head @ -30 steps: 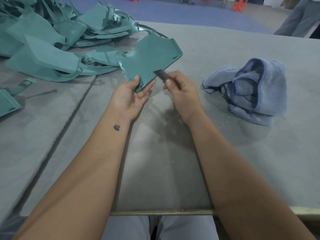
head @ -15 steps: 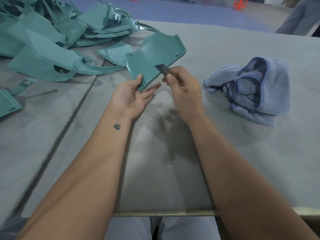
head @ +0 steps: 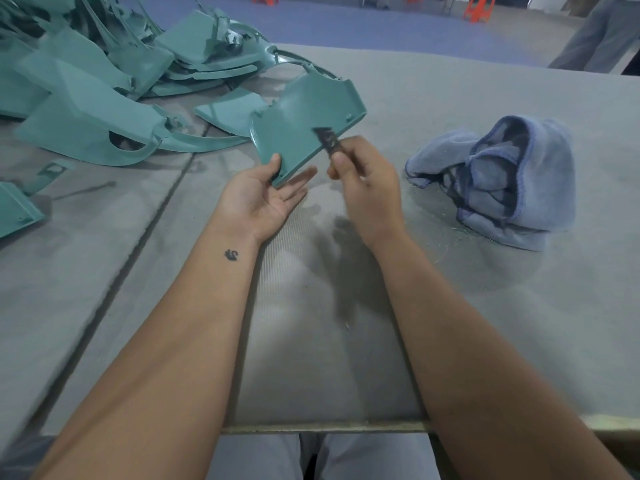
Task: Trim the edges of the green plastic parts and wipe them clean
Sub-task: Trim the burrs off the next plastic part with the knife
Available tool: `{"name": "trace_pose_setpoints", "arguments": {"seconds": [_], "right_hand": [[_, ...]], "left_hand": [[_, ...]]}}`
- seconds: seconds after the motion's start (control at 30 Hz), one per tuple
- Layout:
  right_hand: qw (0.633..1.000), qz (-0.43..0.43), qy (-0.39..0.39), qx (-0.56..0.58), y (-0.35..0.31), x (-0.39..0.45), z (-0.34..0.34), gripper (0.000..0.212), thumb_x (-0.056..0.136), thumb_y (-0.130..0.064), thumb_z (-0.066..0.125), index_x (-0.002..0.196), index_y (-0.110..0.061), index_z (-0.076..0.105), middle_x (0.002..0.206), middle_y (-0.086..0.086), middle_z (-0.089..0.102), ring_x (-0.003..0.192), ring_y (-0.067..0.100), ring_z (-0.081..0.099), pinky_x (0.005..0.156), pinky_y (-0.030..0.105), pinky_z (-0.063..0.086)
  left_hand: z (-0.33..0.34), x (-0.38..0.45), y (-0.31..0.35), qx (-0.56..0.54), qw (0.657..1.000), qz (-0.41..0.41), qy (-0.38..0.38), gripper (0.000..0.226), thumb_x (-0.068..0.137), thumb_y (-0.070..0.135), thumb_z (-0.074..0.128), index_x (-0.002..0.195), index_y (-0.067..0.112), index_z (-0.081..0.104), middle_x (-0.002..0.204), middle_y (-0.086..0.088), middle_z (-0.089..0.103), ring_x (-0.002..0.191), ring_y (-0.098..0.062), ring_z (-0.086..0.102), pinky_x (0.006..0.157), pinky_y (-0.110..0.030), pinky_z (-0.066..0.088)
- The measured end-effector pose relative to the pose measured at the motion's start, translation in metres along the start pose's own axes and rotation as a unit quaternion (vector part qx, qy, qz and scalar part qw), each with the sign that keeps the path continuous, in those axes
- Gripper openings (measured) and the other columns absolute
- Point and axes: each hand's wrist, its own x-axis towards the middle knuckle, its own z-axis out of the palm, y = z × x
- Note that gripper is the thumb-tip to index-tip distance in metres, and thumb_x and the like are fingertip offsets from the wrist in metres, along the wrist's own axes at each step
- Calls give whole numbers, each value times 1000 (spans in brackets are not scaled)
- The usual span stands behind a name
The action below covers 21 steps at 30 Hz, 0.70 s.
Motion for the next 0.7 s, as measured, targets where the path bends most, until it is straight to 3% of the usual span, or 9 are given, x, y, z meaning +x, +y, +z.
{"name": "trace_pose_setpoints", "arguments": {"seconds": [0.1, 0.2, 0.27, 0.4, 0.57, 0.7], "right_hand": [[998, -2, 46, 39, 1, 0, -6, 25, 94, -11, 48, 82, -32, 52, 69, -8, 54, 68, 18, 53, 66, 32, 45], [998, 14, -47, -32, 6, 0, 0, 19, 93, -12, 51, 82, -27, 56, 68, -7, 55, 70, 21, 55, 69, 38, 48], [997, 19, -68, -42, 6, -1, 2, 18, 92, -13, 53, 82, -27, 58, 68, -8, 55, 70, 20, 55, 69, 37, 48], [1000, 10, 24, 4, 4, -1, -3, 21, 92, -14, 51, 82, -31, 55, 67, -11, 55, 67, 11, 53, 65, 27, 44], [986, -20, -110, -124, 7, 1, 4, 11, 90, -16, 56, 87, -18, 67, 73, -7, 63, 73, 18, 58, 74, 39, 49], [999, 1, -15, -31, 5, 0, -2, 20, 90, -16, 54, 82, -33, 60, 69, -12, 58, 70, 12, 56, 69, 27, 46]], "left_hand": [[0, 0, -1, -1, 1000, 4, 3, 20, 103, 13, 38, 107, 14, 58, 96, -7, 73, 109, -24, 65, 110, -40, 37], [-1, 0, 0, 1, 1000, 5, -1, 22, 103, 16, 37, 104, 16, 59, 94, -6, 74, 108, -21, 65, 110, -40, 38], [-1, -1, 0, 1, 1000, 2, -4, 23, 103, 17, 37, 102, 17, 60, 94, -6, 74, 108, -21, 65, 110, -40, 38], [0, -1, 0, 5, 1000, 2, -4, 22, 103, 17, 37, 104, 17, 59, 91, -5, 75, 108, -20, 64, 108, -38, 38], [0, -1, 1, 4, 1000, -1, -4, 22, 103, 17, 38, 98, 15, 59, 88, -7, 74, 94, -21, 69, 109, -38, 40], [-1, -1, 1, 15, 1000, -2, -8, 22, 103, 17, 37, 102, 19, 60, 94, -5, 74, 100, -19, 69, 104, -36, 41]]}}
